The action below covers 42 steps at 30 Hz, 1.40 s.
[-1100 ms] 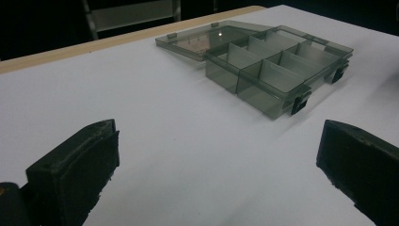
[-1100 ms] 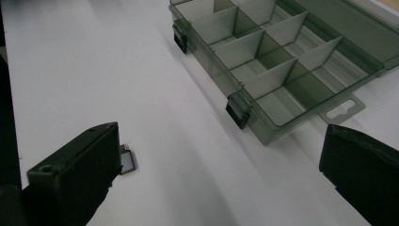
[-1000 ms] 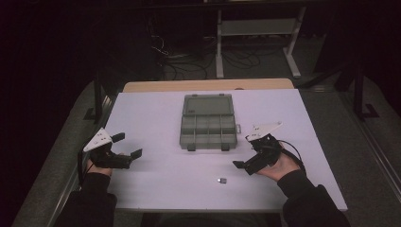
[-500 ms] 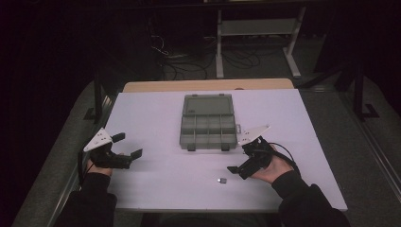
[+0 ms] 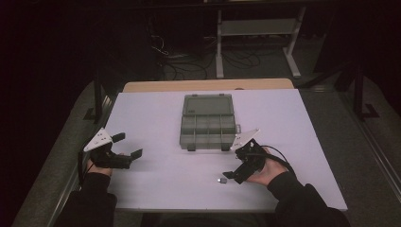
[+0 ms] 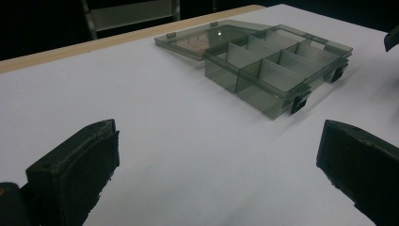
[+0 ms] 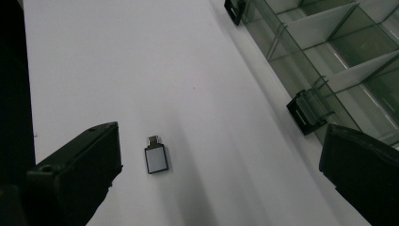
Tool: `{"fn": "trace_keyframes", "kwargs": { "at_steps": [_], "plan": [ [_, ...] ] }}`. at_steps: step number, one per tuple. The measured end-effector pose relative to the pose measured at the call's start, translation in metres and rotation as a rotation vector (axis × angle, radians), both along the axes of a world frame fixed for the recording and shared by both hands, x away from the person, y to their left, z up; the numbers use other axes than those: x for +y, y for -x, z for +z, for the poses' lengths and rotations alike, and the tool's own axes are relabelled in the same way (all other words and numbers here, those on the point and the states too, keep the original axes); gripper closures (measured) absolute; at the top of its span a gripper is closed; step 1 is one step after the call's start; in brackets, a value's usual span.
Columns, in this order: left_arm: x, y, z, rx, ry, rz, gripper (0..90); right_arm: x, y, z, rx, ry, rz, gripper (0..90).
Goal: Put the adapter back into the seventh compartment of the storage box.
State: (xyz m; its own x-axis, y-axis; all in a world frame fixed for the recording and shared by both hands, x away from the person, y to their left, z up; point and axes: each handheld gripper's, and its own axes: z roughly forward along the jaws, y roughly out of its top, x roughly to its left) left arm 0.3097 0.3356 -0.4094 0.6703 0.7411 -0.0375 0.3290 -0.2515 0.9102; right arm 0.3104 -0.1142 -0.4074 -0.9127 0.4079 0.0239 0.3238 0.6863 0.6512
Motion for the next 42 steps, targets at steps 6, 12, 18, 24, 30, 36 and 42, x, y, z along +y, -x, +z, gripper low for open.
{"fn": "trace_keyframes", "kwargs": {
  "at_steps": [6,12,18,24,30,36,42],
  "plan": [
    [0.000,0.000,0.000,0.001,-0.001,-0.001,0.0,0.003,0.000,-0.004,0.010,0.012,0.015,0.0],
    [0.000,0.000,0.000,0.001,-0.002,-0.001,0.0,0.006,0.000,-0.009,0.016,0.032,0.037,0.0],
    [0.000,0.000,0.000,0.001,-0.002,-0.001,0.0,0.009,0.001,-0.011,0.030,0.040,0.045,0.0],
    [0.000,0.000,0.000,0.000,-0.003,-0.003,0.0,0.013,0.002,-0.015,0.037,0.054,0.064,0.0],
    [0.000,0.000,0.000,0.000,-0.002,-0.003,0.0,0.016,0.003,-0.020,0.047,0.075,0.089,0.0],
    [0.000,0.000,0.000,0.000,-0.005,-0.004,0.0,0.020,0.005,-0.023,0.062,0.088,0.115,2.9],
    [0.000,0.000,0.000,0.001,-0.004,-0.005,0.0,0.023,0.008,-0.024,0.076,0.101,0.158,13.7]
  ]
}}
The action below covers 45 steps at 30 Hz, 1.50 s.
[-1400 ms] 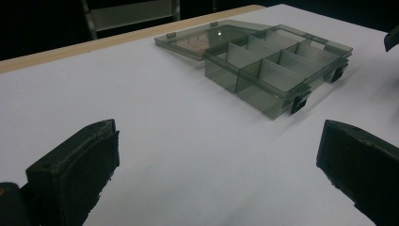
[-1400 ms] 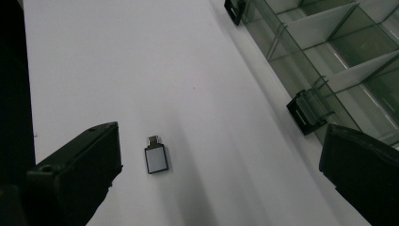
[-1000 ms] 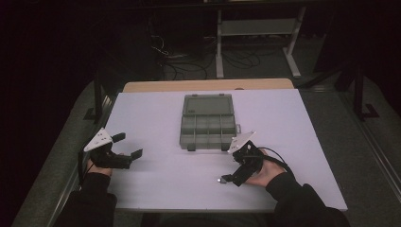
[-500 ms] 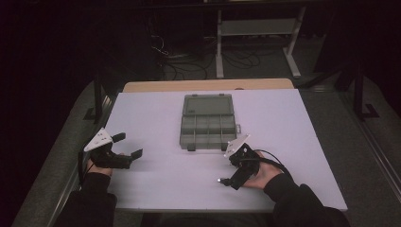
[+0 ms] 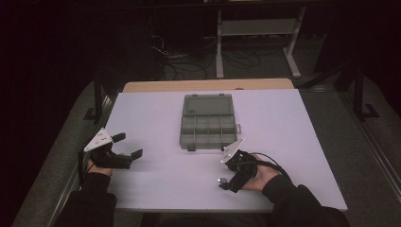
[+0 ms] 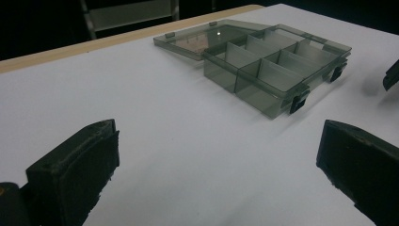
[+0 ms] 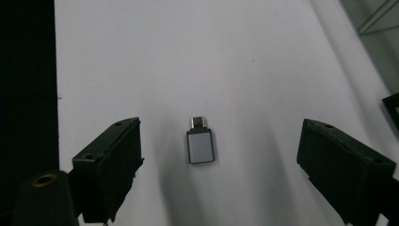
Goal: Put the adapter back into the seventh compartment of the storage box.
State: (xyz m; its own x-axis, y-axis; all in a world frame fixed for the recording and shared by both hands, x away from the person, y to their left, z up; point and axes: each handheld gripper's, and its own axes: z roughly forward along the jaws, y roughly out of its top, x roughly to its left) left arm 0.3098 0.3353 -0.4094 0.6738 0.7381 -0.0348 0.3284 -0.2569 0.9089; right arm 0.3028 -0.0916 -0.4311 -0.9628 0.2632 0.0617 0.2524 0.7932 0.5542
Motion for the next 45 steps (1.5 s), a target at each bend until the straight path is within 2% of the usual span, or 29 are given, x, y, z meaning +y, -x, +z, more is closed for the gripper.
{"fn": "trace_keyframes", "kwargs": {
  "at_steps": [8,14,17,24,28,37,45],
  "plan": [
    [0.000,0.000,0.000,-0.001,-0.002,-0.004,0.0,0.004,0.004,-0.001,0.027,0.028,0.039,31.9],
    [0.000,0.000,0.000,-0.002,-0.002,-0.005,0.0,0.007,0.006,-0.002,0.023,0.039,0.048,41.7],
    [0.000,0.000,0.000,-0.003,-0.003,-0.007,0.0,0.008,0.006,-0.002,0.026,0.038,0.053,50.5],
    [0.000,0.000,0.000,-0.003,0.000,-0.003,0.0,0.009,0.006,-0.004,0.020,0.052,0.043,64.4],
    [0.000,0.000,0.000,-0.003,-0.003,-0.006,0.0,0.009,0.006,-0.004,0.015,0.055,0.017,73.7],
    [0.000,0.000,0.000,-0.001,0.000,-0.005,0.0,0.010,0.004,-0.003,0.024,0.059,0.006,74.7],
    [0.000,0.000,0.000,0.000,-0.002,-0.005,0.0,0.005,0.000,0.008,0.021,0.029,-0.005,74.9]
  ]
}}
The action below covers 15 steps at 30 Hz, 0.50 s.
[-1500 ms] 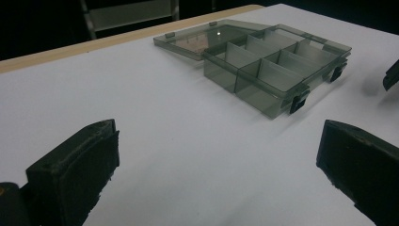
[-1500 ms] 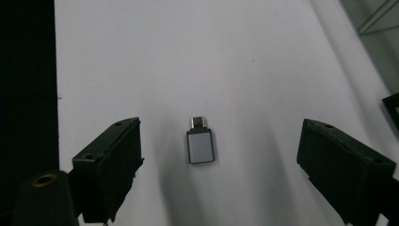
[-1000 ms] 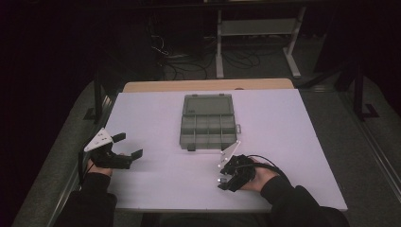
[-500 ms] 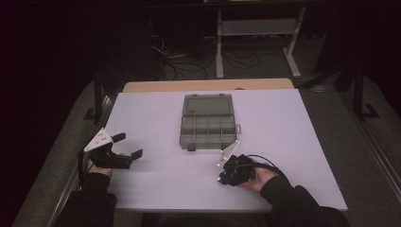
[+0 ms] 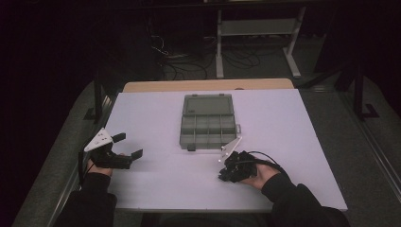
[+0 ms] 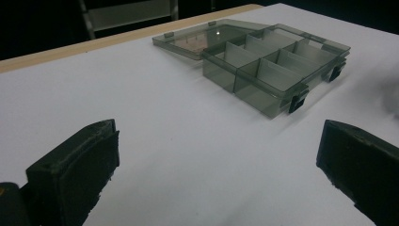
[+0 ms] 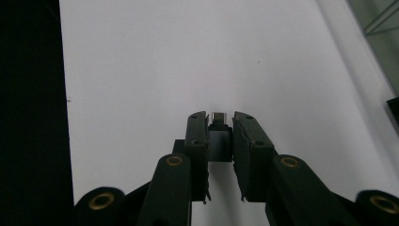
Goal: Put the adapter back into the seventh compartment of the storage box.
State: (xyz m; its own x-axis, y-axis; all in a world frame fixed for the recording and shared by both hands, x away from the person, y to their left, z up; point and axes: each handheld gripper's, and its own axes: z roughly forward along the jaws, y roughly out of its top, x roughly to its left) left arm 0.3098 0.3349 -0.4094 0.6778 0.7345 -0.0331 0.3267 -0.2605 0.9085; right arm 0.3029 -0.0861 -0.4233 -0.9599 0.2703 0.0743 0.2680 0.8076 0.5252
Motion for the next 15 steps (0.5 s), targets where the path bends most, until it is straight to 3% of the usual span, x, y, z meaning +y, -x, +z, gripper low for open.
{"fn": "trace_keyframes", "kwargs": {
  "at_steps": [15],
  "plan": [
    [0.000,0.000,0.000,0.001,0.002,0.000,0.0,-0.004,-0.005,0.018,-0.021,-0.034,-0.013,74.9]
  ]
}}
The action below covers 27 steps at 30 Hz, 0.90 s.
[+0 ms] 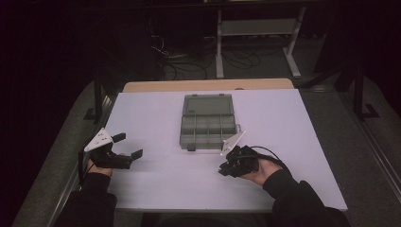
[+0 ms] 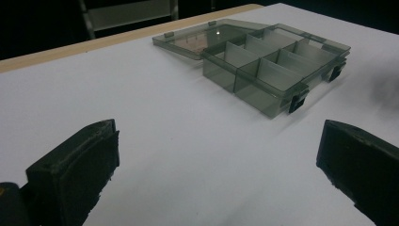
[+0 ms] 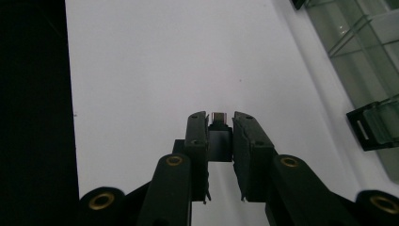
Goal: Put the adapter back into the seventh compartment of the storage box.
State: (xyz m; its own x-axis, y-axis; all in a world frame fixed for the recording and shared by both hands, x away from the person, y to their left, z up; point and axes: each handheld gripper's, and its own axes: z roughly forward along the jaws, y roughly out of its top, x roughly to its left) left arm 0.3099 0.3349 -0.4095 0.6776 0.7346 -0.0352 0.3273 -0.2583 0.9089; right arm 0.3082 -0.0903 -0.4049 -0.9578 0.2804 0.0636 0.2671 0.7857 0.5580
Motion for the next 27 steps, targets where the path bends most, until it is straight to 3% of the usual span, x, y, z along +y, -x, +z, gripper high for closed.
{"fn": "trace_keyframes", "kwargs": {
  "at_steps": [27],
  "plan": [
    [0.000,0.000,0.000,0.001,0.000,0.000,0.0,-0.001,-0.013,0.023,-0.022,-0.037,-0.017,74.9]
  ]
}}
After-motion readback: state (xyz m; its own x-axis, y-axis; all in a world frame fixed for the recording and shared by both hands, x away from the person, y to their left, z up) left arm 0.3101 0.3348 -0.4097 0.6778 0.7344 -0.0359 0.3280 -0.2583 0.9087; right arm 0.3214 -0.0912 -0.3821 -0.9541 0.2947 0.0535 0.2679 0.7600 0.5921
